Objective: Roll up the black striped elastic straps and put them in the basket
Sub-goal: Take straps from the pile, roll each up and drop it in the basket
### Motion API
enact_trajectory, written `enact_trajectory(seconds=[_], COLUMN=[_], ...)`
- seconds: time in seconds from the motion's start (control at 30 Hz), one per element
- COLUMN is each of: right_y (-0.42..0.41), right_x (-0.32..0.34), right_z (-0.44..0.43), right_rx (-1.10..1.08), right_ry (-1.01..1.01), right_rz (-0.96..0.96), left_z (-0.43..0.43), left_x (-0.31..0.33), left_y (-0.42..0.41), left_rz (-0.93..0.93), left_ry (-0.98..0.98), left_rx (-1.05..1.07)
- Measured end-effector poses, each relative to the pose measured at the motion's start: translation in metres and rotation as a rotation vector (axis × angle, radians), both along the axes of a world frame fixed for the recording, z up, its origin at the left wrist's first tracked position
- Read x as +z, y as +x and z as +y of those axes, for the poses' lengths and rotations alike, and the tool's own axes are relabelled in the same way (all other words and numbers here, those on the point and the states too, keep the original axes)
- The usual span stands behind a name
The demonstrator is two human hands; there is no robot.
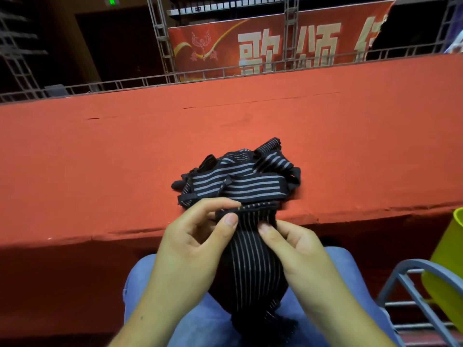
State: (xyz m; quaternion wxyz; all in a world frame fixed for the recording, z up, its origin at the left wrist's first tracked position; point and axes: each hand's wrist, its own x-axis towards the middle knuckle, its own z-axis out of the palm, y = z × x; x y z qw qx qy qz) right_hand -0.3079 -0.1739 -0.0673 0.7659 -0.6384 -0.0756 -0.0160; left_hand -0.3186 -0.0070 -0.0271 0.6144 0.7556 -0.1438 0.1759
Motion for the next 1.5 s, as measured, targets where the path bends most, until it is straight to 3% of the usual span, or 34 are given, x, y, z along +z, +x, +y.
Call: enact_trajectory(seconds=[0.2,0.43,0.6,0.83,1.23,1.5], right_y=[0.0009,-0.0006,-0.0007,0.0004,0.0030,0.0004], right_x=[-0.0006,0.0046,0.0015,-0.0016,0.0000,0.0010], right_z=[-0.0031,-0.0034,-0.0027,-0.0028,-0.0029,-0.0030], right_rx=[0.001,0.095,0.026,-0.033,-0.068,0.024], right_ry=[0.082,0.334,0.036,-0.053,-0.062,0.023], right_rz=[0.081,0.114,-0.027,-0.151,-0.152,-0.005], left_z=[-0.0043,-0.0023,-0.0027,-0.0027,-0.0061,-0.0071], left_x=[0.0012,-0.0049,-0.0028,-0.0039,-0.0010,-0.0032], left_y=[-0.0041,-0.0029,-0.0059,-0.0045,-0.0049,-0.0022], left_rz=[0.001,0.019,0.008,0.070,0.070,-0.014], left_ry=[0.012,0.075,0.115,0.064,0.007,0.056], left_rx=[-0.074,-0.008,0.028,-0.009,-0.060,0.006])
